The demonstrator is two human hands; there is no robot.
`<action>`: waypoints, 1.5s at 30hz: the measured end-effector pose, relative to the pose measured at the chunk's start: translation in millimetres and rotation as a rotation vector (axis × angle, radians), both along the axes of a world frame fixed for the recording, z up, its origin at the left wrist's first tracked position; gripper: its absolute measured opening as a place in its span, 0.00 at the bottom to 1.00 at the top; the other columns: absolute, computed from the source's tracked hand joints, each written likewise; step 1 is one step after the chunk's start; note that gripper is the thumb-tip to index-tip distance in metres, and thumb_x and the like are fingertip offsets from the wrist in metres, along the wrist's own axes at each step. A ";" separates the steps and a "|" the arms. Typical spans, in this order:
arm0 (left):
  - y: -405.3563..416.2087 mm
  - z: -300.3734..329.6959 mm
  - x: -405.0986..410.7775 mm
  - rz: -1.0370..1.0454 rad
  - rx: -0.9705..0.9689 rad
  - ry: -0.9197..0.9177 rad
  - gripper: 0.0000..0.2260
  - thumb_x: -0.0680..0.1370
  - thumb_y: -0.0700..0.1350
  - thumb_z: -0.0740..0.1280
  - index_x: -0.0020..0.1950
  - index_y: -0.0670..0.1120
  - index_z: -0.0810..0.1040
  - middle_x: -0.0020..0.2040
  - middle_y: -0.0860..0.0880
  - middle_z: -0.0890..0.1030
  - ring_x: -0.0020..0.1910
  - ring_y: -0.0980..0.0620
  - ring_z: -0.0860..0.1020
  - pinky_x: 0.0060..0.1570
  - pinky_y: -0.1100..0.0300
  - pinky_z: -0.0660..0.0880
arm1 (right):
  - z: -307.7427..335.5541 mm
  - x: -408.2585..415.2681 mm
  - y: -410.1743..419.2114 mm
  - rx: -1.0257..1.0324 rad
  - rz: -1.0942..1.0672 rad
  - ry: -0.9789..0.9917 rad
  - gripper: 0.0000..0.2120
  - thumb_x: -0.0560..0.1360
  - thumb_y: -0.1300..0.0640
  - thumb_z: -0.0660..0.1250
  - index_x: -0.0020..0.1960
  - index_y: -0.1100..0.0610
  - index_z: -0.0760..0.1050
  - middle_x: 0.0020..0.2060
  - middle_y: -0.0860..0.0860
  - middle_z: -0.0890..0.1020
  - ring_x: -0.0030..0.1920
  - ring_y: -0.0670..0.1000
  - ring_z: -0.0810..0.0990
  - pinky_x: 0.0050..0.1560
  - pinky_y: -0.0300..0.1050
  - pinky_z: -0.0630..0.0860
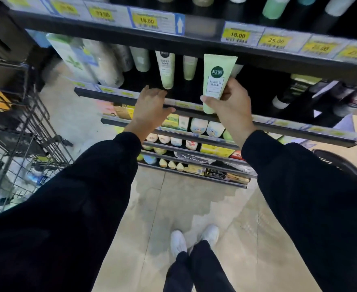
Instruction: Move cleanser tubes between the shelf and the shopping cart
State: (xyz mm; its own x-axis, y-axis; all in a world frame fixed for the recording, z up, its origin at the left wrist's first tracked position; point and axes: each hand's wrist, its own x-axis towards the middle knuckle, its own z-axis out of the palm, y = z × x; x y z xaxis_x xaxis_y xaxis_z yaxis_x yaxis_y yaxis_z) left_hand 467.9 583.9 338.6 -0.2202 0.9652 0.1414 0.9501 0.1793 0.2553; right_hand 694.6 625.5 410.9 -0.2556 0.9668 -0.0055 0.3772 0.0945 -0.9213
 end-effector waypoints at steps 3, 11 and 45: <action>-0.4 -8.9 -4.0 -0.021 0.061 0.063 0.19 0.72 0.56 0.76 0.49 0.41 0.82 0.46 0.44 0.84 0.49 0.40 0.81 0.64 0.45 0.72 | -6.4 -13.7 10.2 0.015 -0.008 -0.046 0.21 0.72 0.53 0.80 0.62 0.51 0.79 0.56 0.44 0.85 0.57 0.44 0.83 0.59 0.48 0.82; -2.5 -17.8 -8.6 -0.045 0.137 0.111 0.19 0.74 0.57 0.75 0.52 0.42 0.82 0.48 0.45 0.84 0.50 0.40 0.80 0.58 0.47 0.73 | -17.9 -52.1 37.4 0.016 0.023 -0.204 0.21 0.70 0.53 0.81 0.60 0.55 0.80 0.51 0.44 0.83 0.53 0.44 0.82 0.49 0.34 0.76; -5.4 -21.1 -6.4 -0.052 0.147 0.117 0.16 0.74 0.56 0.75 0.50 0.44 0.81 0.46 0.47 0.83 0.49 0.43 0.80 0.60 0.49 0.72 | -45.3 -85.5 72.2 -0.036 -0.022 -0.386 0.24 0.73 0.47 0.78 0.64 0.56 0.80 0.57 0.51 0.84 0.57 0.51 0.83 0.59 0.47 0.80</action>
State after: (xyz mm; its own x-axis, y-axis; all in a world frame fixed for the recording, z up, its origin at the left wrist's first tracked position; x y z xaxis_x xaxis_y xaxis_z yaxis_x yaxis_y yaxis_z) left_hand 461.5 578.5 317.5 -0.1447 0.9418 0.3035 0.9817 0.0984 0.1628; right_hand 609.1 697.7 365.5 -0.2074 0.9694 -0.1312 0.6982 0.0528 -0.7139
